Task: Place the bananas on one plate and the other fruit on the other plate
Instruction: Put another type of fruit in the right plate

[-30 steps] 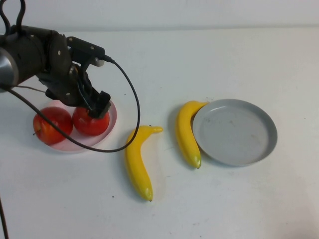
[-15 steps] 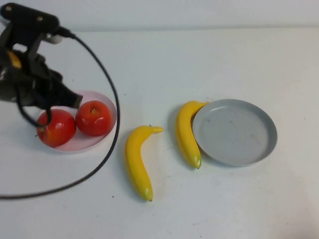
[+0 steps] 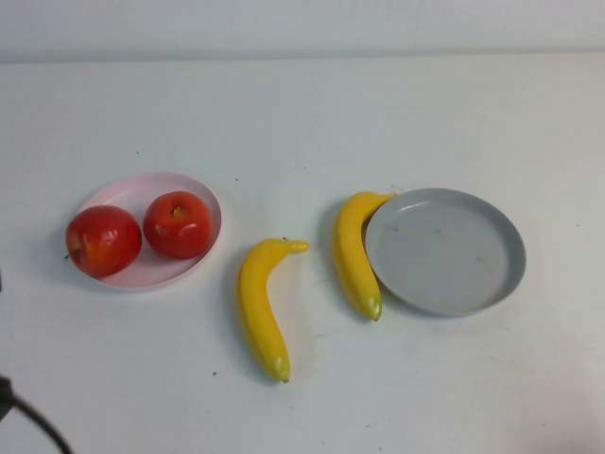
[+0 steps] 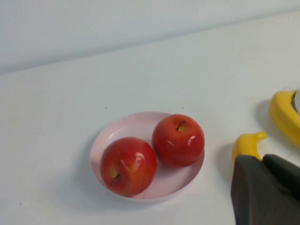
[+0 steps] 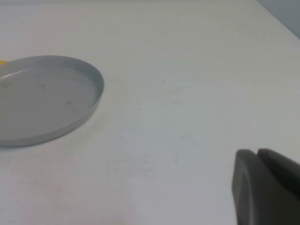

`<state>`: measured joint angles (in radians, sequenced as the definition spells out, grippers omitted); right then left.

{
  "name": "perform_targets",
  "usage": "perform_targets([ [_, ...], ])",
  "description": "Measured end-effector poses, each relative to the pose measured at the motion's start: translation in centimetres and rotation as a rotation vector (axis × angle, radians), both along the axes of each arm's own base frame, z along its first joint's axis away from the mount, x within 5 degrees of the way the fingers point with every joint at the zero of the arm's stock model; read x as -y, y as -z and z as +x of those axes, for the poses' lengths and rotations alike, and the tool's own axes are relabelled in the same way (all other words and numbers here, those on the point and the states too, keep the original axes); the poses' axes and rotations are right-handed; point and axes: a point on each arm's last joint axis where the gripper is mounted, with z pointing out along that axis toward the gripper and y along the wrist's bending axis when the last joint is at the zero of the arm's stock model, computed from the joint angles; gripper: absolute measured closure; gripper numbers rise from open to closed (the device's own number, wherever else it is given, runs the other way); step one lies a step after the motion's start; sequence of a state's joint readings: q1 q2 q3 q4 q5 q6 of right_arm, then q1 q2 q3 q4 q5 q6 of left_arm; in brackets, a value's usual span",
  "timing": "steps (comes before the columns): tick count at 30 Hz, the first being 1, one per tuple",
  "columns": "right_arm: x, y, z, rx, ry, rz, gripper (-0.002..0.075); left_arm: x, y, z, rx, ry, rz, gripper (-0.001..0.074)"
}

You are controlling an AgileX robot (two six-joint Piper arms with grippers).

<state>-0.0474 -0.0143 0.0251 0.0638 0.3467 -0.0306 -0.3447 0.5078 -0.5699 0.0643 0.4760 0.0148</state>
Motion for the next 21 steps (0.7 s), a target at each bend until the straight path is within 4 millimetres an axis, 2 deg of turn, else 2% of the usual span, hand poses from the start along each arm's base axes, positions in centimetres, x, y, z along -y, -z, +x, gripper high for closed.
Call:
perform_targets([
  [5,0.0,0.0,0.0,0.000,0.000,0.000,0.0744,-1.5,0.4,-3.9,0.143,-0.008,-0.024,0.0731],
  [8,0.0,0.0,0.0,0.000,0.000,0.000,0.0744,-2.0,1.2,-5.2,0.197,-0.009,-0.044,0.0731],
  [12,0.0,0.0,0.0,0.000,0.000,0.000,0.0744,-2.1,3.4,-5.7,0.282,-0.002,-0.083,0.0731],
  [21,0.0,0.0,0.0,0.000,0.000,0.000,0.0744,-1.3,9.6,-4.6,0.512,0.043,-0.172,0.0731],
])
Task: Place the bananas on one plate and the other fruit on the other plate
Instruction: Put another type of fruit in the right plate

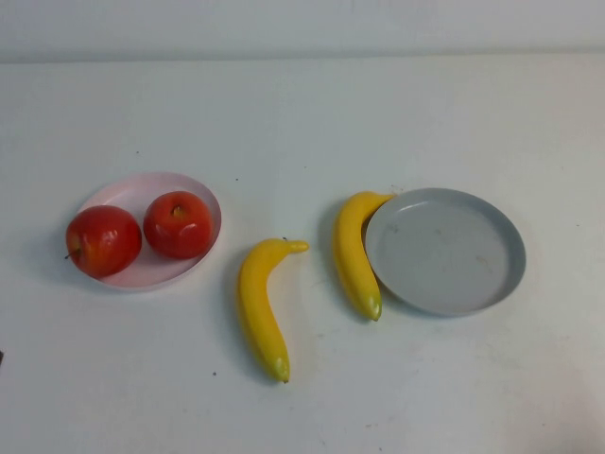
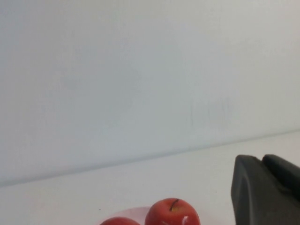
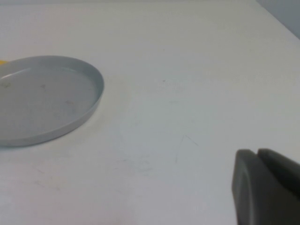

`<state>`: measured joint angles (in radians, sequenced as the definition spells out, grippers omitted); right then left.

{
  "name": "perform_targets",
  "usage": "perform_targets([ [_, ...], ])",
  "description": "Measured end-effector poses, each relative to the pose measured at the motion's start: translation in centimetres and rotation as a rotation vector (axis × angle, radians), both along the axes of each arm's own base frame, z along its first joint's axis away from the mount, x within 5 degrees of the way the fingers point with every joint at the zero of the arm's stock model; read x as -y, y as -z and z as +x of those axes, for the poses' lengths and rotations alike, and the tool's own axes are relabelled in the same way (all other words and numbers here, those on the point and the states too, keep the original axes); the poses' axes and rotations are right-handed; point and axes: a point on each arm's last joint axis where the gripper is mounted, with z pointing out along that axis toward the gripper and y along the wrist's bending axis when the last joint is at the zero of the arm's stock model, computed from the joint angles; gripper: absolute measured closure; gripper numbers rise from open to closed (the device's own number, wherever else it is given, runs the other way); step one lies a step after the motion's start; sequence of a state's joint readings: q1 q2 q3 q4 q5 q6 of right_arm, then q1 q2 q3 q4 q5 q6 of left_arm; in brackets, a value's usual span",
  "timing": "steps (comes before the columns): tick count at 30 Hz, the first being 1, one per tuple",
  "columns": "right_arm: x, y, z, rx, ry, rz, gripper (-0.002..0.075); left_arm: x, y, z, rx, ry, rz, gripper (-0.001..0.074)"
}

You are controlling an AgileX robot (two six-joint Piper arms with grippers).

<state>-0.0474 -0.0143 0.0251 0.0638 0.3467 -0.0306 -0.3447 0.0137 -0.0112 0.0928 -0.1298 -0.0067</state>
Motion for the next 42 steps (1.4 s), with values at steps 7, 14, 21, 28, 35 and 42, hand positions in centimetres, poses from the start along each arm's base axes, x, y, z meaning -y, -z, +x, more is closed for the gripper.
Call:
perform_targets([
  [7,0.0,0.0,0.0,0.000,0.000,0.000,0.0744,-0.4,1.1,0.3,-0.030,-0.069,-0.018,0.0731],
  [14,0.0,0.0,0.0,0.000,0.000,0.000,0.0744,-1.2,1.9,0.6,-0.117,-0.219,-0.016,0.0731],
  [21,0.0,0.0,0.0,0.000,0.000,0.000,0.0744,-1.3,4.2,0.4,-0.358,-0.240,0.042,0.0731],
  [28,0.0,0.0,0.0,0.000,0.000,0.000,0.0744,-1.2,5.6,0.1,-0.511,-0.229,0.077,0.0731],
  [35,0.0,0.0,0.0,0.000,0.000,0.000,0.0744,-1.2,5.6,0.1,-0.512,-0.229,0.077,0.0731],
  [42,0.0,0.0,0.0,0.000,0.000,0.000,0.0744,-1.2,5.6,0.1,-0.512,-0.229,0.077,0.0731],
])
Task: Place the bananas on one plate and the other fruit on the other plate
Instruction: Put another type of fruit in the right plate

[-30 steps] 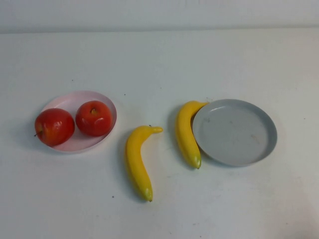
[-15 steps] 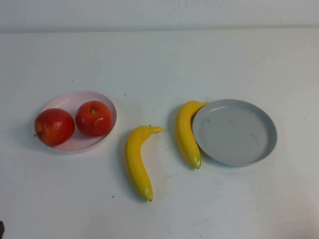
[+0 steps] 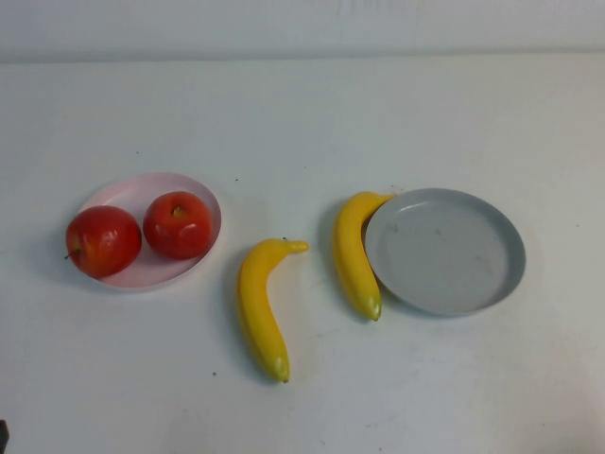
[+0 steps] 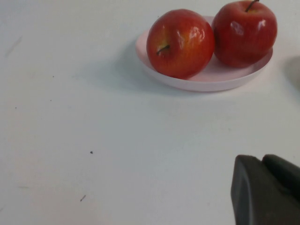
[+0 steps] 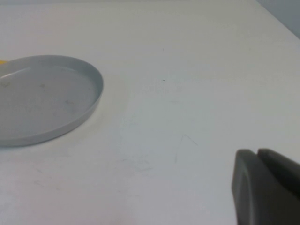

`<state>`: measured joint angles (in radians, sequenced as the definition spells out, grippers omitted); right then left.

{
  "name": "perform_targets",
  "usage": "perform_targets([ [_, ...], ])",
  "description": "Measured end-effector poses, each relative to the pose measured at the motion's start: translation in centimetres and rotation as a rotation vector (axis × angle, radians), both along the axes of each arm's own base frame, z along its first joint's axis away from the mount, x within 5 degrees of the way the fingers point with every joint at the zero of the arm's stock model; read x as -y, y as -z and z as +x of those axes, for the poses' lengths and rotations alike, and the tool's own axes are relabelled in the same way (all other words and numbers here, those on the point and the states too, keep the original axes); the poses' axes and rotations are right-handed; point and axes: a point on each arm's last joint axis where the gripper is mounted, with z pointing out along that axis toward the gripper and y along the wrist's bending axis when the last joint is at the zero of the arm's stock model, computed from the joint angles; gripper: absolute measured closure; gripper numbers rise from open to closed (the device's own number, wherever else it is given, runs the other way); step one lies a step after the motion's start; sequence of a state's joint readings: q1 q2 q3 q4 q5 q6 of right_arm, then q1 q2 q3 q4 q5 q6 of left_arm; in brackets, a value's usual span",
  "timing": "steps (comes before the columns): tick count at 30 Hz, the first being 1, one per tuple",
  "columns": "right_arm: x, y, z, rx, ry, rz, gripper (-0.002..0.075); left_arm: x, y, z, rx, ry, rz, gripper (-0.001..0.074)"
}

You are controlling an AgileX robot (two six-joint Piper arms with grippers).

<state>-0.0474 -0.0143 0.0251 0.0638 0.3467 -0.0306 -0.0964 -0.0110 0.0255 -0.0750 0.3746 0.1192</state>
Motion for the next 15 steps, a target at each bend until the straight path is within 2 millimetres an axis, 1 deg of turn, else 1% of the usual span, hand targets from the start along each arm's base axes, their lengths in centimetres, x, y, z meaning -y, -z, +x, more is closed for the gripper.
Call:
perform_targets([
  [8,0.00,0.00,0.00,0.000,0.000,0.000,0.0744,-0.03,0.00,0.00,0.000,-0.004,0.002,0.0731],
  [15,0.00,0.00,0.00,0.000,0.000,0.000,0.0744,-0.18,0.01,0.02,0.004,-0.012,0.041,0.0731],
])
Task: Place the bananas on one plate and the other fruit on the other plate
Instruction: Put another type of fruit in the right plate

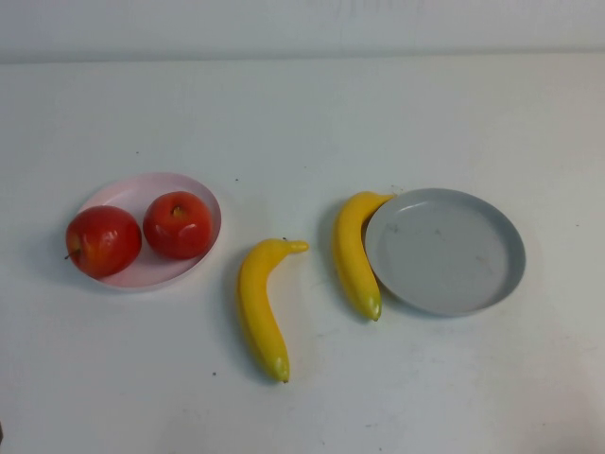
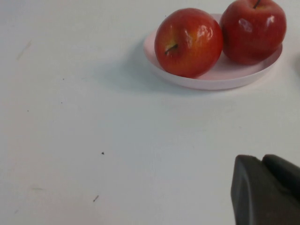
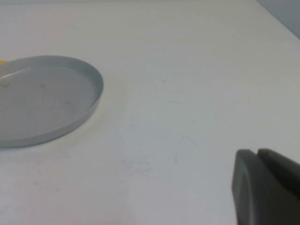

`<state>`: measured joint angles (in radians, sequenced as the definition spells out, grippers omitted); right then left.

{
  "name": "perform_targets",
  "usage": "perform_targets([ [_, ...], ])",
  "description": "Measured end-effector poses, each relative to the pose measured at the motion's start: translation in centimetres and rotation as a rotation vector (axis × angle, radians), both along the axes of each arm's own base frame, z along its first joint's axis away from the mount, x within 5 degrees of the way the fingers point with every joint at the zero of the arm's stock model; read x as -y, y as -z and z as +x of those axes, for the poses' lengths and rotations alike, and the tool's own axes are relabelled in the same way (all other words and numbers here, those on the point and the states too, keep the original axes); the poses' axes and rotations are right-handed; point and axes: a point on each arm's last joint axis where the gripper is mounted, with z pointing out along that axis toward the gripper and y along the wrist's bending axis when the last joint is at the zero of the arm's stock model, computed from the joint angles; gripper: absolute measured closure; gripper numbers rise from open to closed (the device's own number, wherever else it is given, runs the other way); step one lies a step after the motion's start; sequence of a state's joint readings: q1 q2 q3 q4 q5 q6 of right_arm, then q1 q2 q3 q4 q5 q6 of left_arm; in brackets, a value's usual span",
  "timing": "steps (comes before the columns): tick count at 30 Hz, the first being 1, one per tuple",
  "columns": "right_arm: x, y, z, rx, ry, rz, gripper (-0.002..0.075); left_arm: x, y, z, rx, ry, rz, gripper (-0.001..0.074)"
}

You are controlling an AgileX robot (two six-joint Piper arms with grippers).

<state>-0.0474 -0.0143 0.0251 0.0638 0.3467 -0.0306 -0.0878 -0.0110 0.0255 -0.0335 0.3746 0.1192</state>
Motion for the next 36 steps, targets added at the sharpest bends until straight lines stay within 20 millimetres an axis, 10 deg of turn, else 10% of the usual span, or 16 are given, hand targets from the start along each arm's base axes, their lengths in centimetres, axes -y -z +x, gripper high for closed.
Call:
perform_targets([
  [18,0.4,-3.5,0.2,0.398,0.086,0.521,0.0744,0.0,0.0,0.0,-0.002,0.000,0.002,0.0731],
  [28,-2.2,-10.7,1.6,-0.031,-0.118,0.508,0.0744,0.0,0.0,0.0,-0.002,0.000,0.002,0.0731],
  [36,-2.5,-13.8,8.4,-0.463,-0.223,0.302,0.0744,0.0,0.0,0.0,-0.002,0.000,0.002,0.0731],
])
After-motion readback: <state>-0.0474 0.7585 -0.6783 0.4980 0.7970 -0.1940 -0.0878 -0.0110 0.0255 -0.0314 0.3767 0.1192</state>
